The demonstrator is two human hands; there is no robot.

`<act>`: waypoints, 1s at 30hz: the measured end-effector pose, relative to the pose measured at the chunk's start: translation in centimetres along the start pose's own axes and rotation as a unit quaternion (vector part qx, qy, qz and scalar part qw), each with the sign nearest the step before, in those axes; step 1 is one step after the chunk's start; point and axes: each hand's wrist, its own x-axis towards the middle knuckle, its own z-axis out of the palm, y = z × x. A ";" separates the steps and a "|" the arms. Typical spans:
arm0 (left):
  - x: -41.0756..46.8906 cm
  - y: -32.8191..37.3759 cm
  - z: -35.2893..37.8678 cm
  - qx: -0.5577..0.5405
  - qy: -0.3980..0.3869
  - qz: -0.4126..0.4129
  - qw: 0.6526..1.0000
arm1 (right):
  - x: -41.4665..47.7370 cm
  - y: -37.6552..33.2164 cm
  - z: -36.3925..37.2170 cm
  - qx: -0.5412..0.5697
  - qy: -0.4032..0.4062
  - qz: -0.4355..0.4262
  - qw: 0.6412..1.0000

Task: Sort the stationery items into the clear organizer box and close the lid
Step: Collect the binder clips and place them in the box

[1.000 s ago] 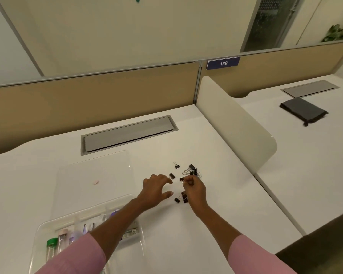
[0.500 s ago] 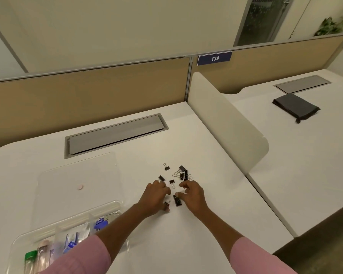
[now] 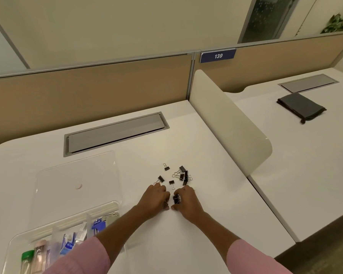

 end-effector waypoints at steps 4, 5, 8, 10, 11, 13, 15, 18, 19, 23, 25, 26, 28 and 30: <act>-0.1 0.0 -0.1 -0.016 -0.009 -0.004 1.000 | 0.0 -0.3 -0.1 0.019 0.014 0.010 1.000; -0.1 0.1 -0.1 -0.033 -0.008 -0.013 0.999 | 0.0 -0.4 -0.1 0.022 0.018 0.013 1.000; -0.1 0.4 -0.5 -0.085 -0.015 -0.059 0.995 | -0.3 -0.2 0.1 -0.002 0.025 0.005 1.000; 0.1 0.5 -0.5 -0.118 -0.008 -0.074 0.990 | -0.4 0.2 0.3 -0.017 0.032 -0.001 0.999; 0.1 0.5 -0.4 -0.133 0.002 -0.077 0.988 | -0.5 0.4 0.3 -0.011 0.041 0.004 0.999; 0.4 0.2 -0.1 -0.148 0.031 -0.078 0.985 | -0.5 0.6 0.1 0.013 0.078 0.022 0.997; 0.8 0.1 0.0 -0.151 0.057 -0.083 0.983 | -0.5 0.7 -0.4 0.050 0.132 0.053 0.989; 1.4 -0.1 -0.3 -0.159 0.060 -0.127 0.977 | -0.3 0.9 -1.8 0.116 0.206 0.128 0.963; 1.7 -0.3 -0.4 -0.161 0.060 -0.142 0.975 | -0.2 1.2 -2.2 0.125 0.219 0.144 0.957; 2.6 -1.0 -0.9 -0.131 0.065 -0.196 0.970 | -0.1 2.8 -3.0 0.105 0.217 0.162 0.957; 3.1 -1.2 -1.1 -0.099 0.056 -0.218 0.969 | -0.1 3.3 -3.1 0.086 0.185 0.161 0.966; 3.3 -1.3 -1.0 -0.086 0.054 -0.225 0.969 | -0.1 3.4 -3.1 0.078 0.162 0.162 0.970; 3.7 -1.4 -0.8 -0.067 0.045 -0.234 0.969 | 0.0 3.4 -3.0 0.061 0.120 0.159 0.978; 4.0 -1.6 -0.6 -0.057 0.035 -0.241 0.968 | 0.0 3.2 -2.9 0.041 0.097 0.149 0.983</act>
